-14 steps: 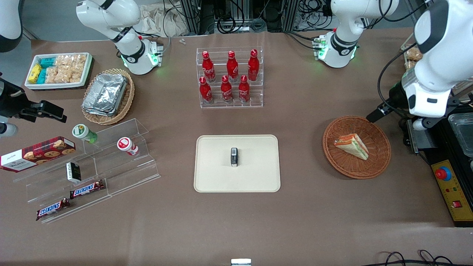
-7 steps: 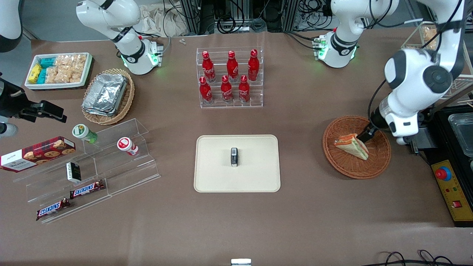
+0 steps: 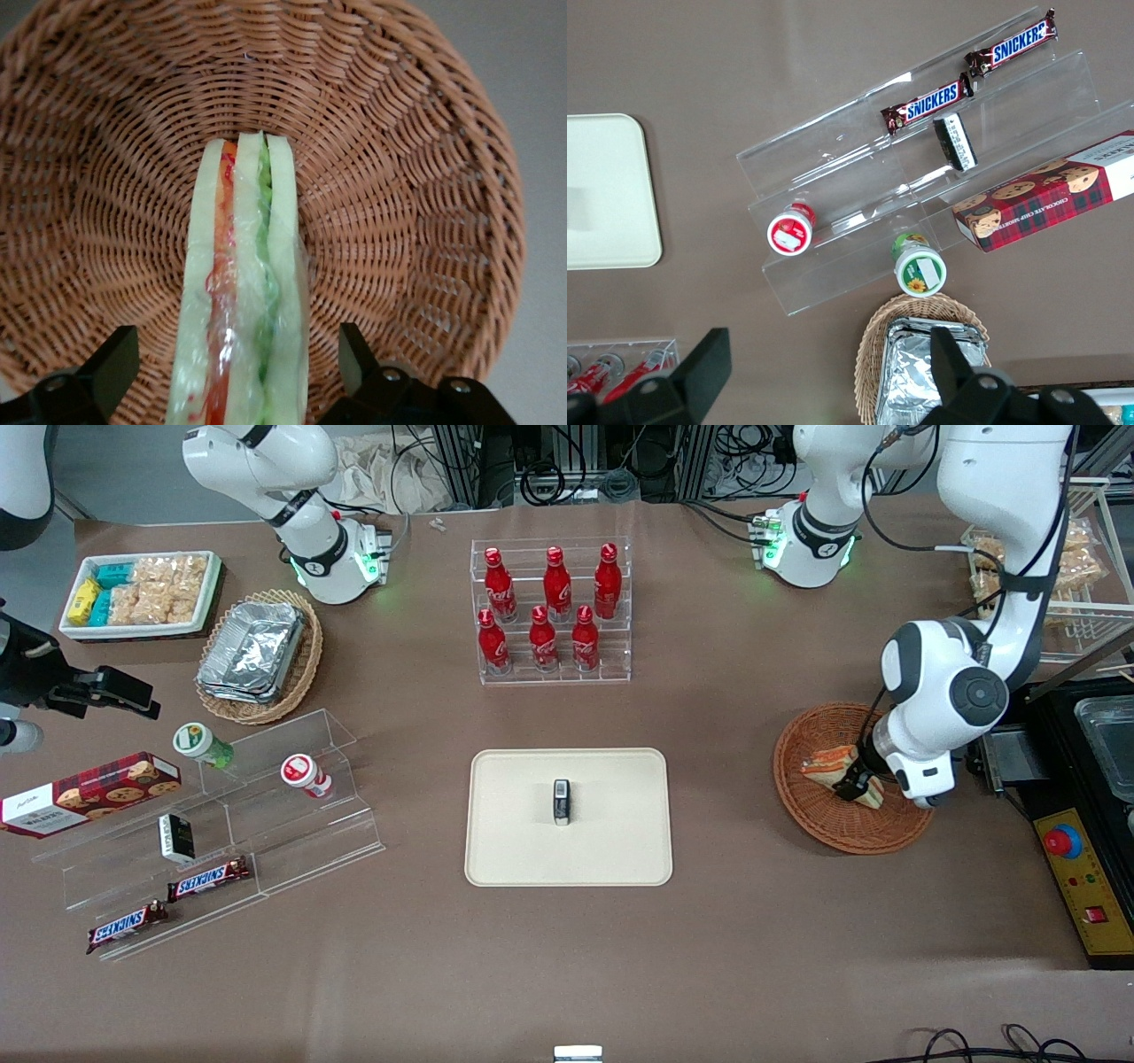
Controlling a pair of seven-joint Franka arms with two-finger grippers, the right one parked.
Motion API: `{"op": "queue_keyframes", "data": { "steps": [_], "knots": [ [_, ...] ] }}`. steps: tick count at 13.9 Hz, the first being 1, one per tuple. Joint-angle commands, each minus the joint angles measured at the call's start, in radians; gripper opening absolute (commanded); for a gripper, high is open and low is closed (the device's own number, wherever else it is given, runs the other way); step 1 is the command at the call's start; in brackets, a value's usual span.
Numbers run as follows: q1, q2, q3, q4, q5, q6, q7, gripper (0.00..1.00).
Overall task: Place sandwich from basket to tray
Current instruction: 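Close the left gripper on the sandwich's upright edge, then lift the sandwich out of the basket toward the cream tray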
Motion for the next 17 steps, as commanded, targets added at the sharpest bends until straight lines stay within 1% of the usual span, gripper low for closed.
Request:
{"op": "queue_keyframes", "data": {
  "steps": [1,2,3,5,7,8,10,11,12,14,17],
  "knots": [
    [-0.003,0.055,0.001,0.014,-0.010,0.052,-0.022,0.60],
    [-0.003,0.060,0.001,0.014,-0.013,0.057,-0.021,0.07],
    [-0.003,0.061,0.001,0.017,-0.013,0.057,-0.009,0.00],
    [-0.003,0.052,0.001,0.023,-0.011,0.054,-0.005,0.00],
    [-0.004,-0.012,0.001,0.021,-0.010,0.021,0.025,0.00],
    [-0.004,-0.058,0.000,0.029,-0.005,-0.059,0.037,0.00],
    [-0.004,-0.156,0.000,0.085,-0.002,-0.264,0.158,0.00],
    [-0.004,-0.204,-0.005,0.101,-0.003,-0.318,0.216,0.00],
    [-0.015,-0.242,-0.018,0.106,-0.010,-0.325,0.261,0.00],
    [-0.007,-0.270,-0.147,0.147,-0.011,-0.348,0.324,0.00],
    [-0.003,-0.264,-0.303,0.179,0.004,-0.343,0.450,0.00]
  ]
}}
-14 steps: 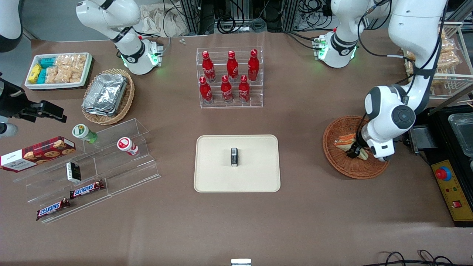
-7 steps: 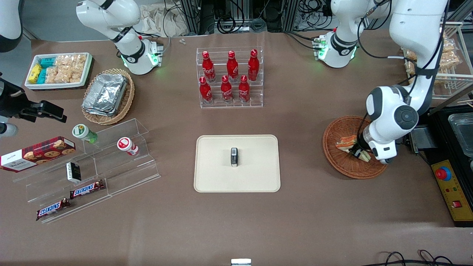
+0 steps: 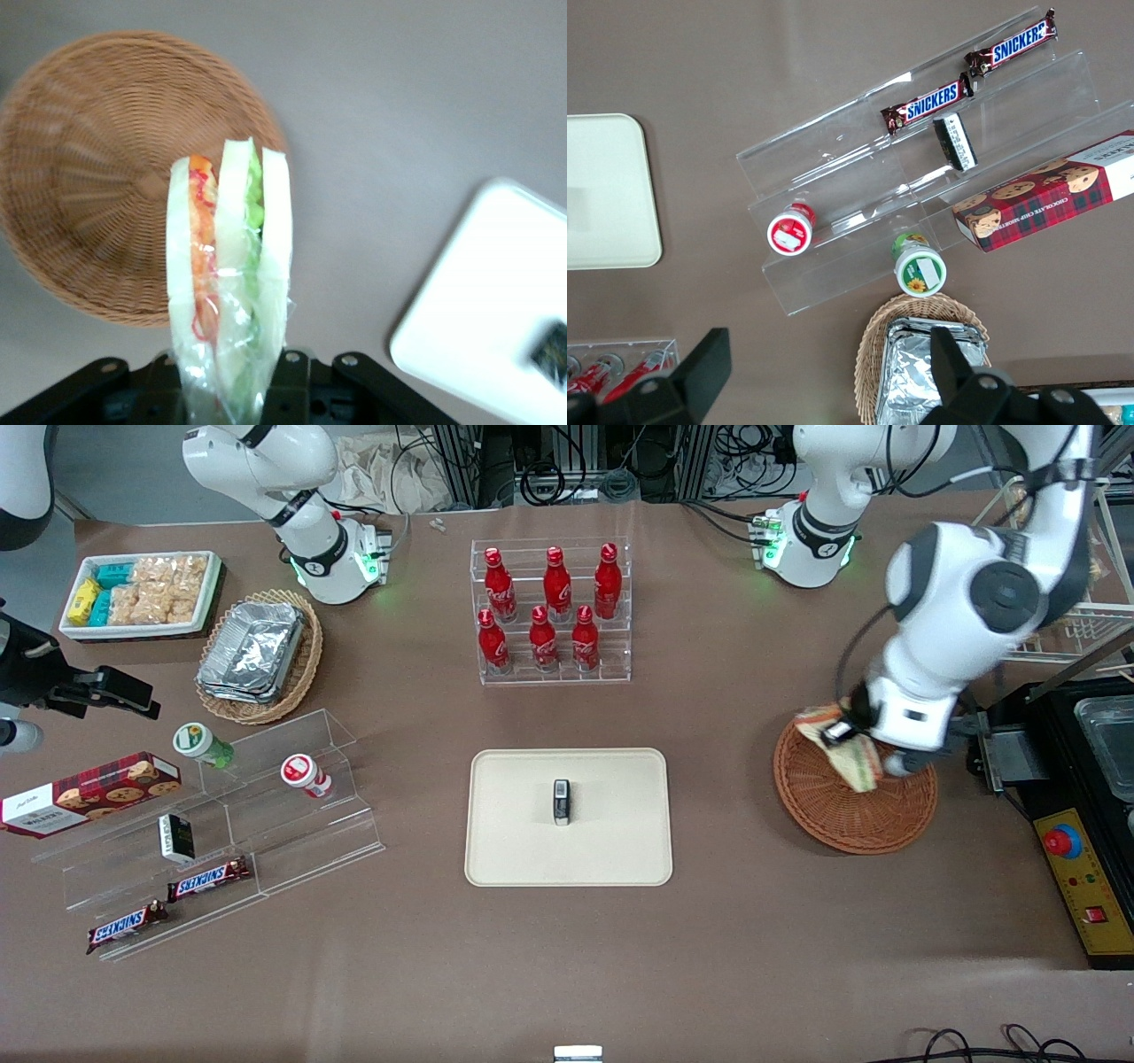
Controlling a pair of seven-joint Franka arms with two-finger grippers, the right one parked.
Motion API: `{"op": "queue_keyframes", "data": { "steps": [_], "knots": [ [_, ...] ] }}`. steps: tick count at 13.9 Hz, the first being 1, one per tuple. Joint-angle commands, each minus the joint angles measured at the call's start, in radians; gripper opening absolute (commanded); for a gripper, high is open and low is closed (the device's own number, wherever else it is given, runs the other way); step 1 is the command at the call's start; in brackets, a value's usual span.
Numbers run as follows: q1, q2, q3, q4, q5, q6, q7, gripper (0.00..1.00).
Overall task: Place sandwich from basket to tray
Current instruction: 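Lift the sandwich out of the basket toward the cream tray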
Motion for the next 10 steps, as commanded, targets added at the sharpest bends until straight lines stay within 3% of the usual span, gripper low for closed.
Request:
{"op": "queue_keyframes", "data": {
  "steps": [1,4,10],
  "knots": [
    [0.007,0.046,-0.115,0.046,0.007,0.000,0.156,0.00],
    [0.007,0.166,-0.186,0.093,0.010,0.038,0.329,0.00],
    [-0.005,0.389,-0.247,0.130,0.076,0.245,0.308,0.00]
  ]
}}
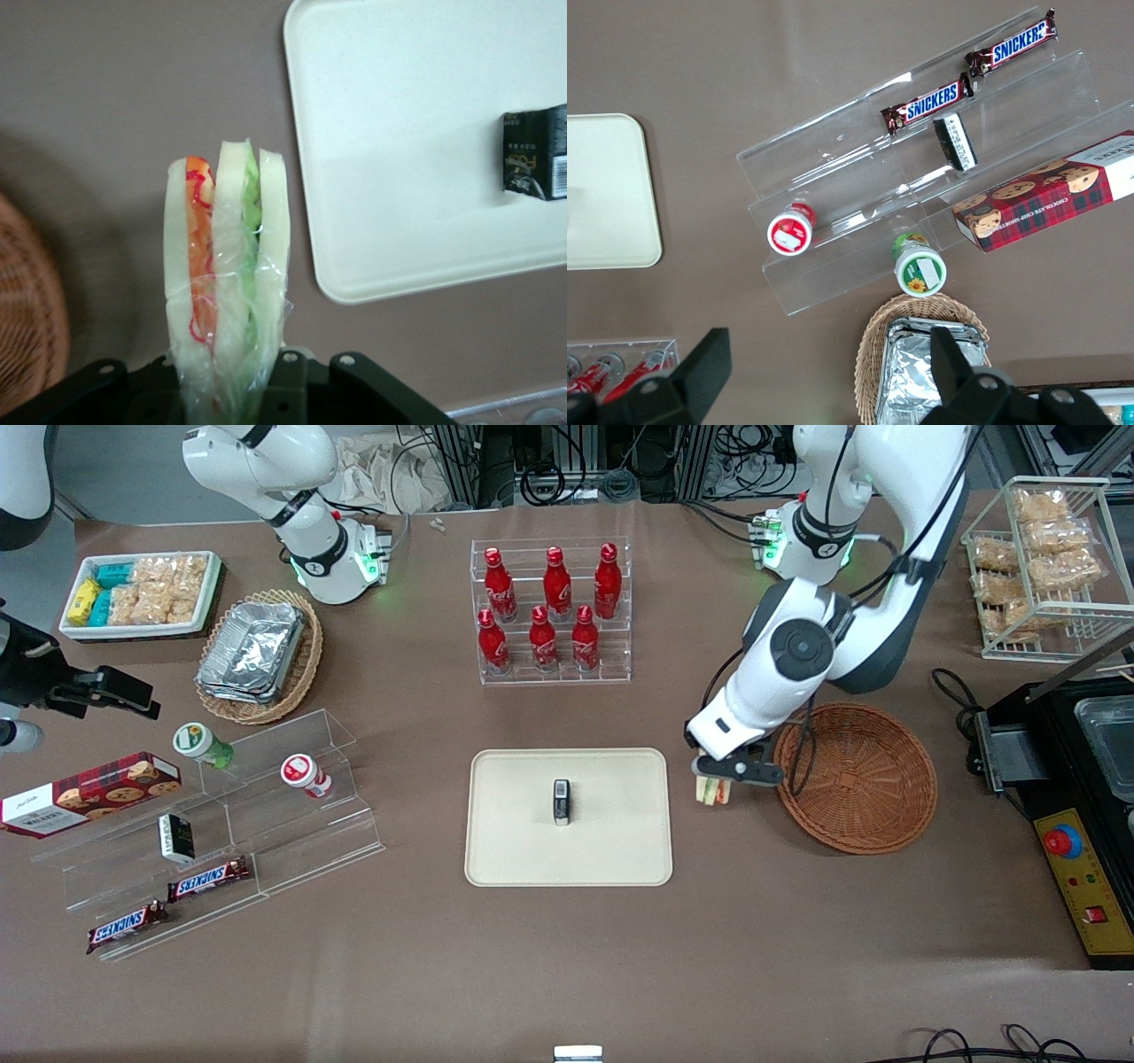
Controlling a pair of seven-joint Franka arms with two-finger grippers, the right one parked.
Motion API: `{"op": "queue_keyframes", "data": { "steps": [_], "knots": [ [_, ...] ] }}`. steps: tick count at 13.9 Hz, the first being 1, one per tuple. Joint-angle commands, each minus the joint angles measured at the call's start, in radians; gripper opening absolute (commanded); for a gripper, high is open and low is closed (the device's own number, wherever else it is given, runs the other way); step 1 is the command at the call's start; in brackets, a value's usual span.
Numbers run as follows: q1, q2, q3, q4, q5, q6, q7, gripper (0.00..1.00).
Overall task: Place sandwich from basket to tray
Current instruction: 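Lower the sandwich onto the tray beside the black box and release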
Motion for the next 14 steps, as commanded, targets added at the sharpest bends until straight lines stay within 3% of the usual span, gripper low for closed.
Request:
{"op": "queue_keyframes", "data": {
  "steps": [1,6,7,14],
  "knots": [
    [-0.004,0.109,-0.034,0.095,0.039,0.032,-0.033,0.00],
    [-0.045,0.312,-0.076,0.222,0.324,0.036,-0.305,0.00],
    [-0.045,0.339,-0.084,0.234,0.351,0.042,-0.329,0.00],
    [-0.045,0.412,-0.094,0.248,0.387,0.099,-0.340,0.00]
  ]
}}
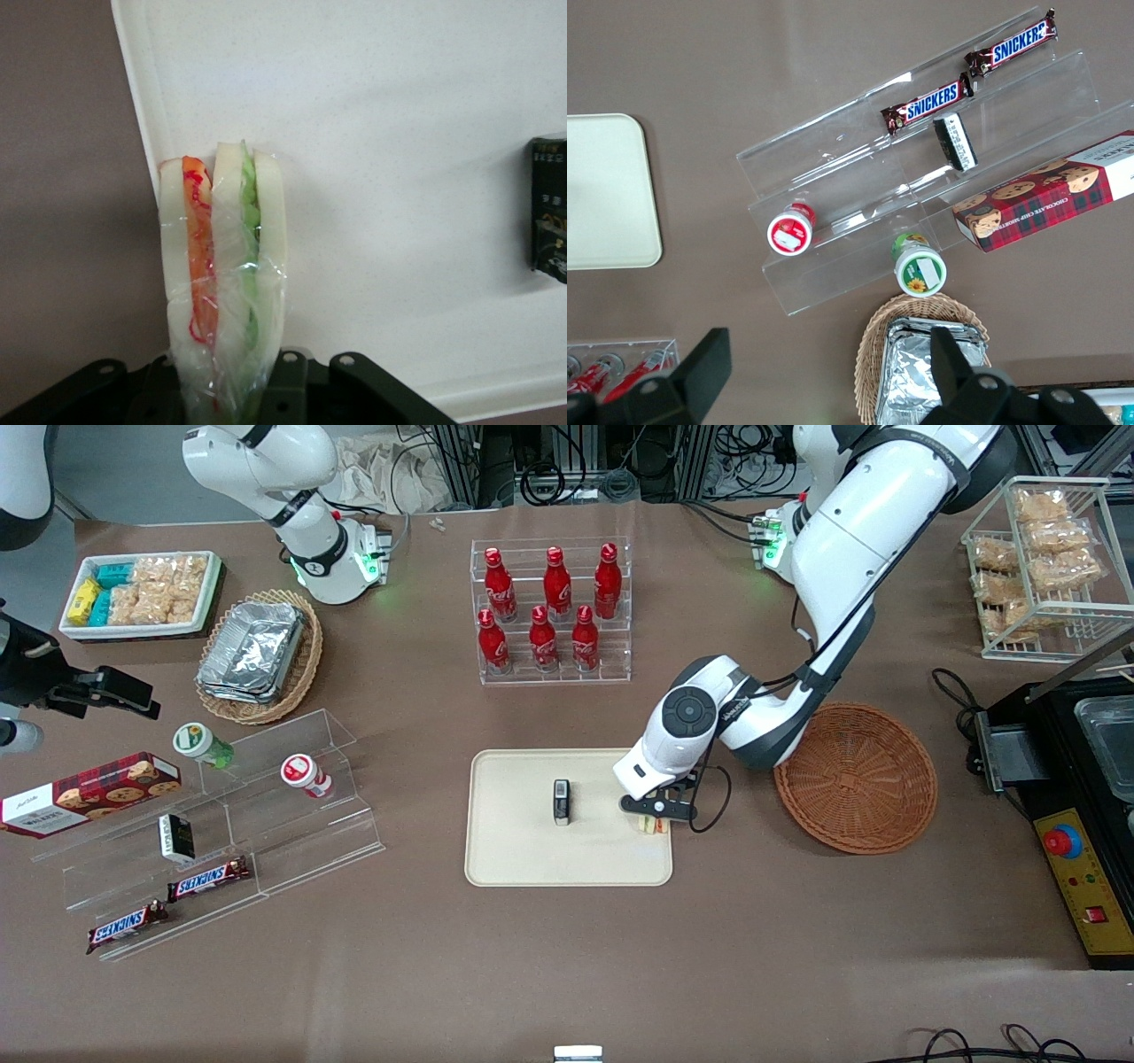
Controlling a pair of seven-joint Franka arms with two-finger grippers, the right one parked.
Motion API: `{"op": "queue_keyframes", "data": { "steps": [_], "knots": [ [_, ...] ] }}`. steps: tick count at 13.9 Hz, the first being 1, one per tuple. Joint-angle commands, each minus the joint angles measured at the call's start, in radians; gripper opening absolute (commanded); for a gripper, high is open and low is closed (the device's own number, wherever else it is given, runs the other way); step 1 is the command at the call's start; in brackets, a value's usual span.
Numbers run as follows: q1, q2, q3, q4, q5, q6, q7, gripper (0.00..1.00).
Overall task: Place sandwich from basket to tray
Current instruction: 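Lower the sandwich onto the tray beside the black box and release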
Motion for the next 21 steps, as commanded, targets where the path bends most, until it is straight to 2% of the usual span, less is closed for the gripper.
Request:
{"op": "queue_keyframes", "data": {
  "steps": [1,5,6,7,11,13,15,19,21],
  "knots": [
    [0.000,0.037,-0.005,0.045,0.031,0.023,-0.025,0.00],
    [0.000,0.062,-0.018,0.068,0.031,0.021,-0.026,0.02],
    [0.000,0.063,-0.018,0.070,0.031,0.024,-0.028,0.48],
    [0.000,0.065,-0.018,0.070,0.034,0.024,-0.028,0.99],
    [0.007,0.045,-0.021,0.065,0.030,0.012,-0.029,1.00],
    [0.016,-0.036,-0.044,0.059,0.024,-0.034,-0.069,1.00],
    [0.030,-0.140,-0.066,0.059,0.018,-0.156,-0.117,1.00],
    [0.088,-0.356,-0.092,0.064,-0.148,-0.307,-0.103,1.00],
    [0.088,-0.471,-0.043,0.067,-0.250,-0.387,-0.045,1.00]
  ]
}}
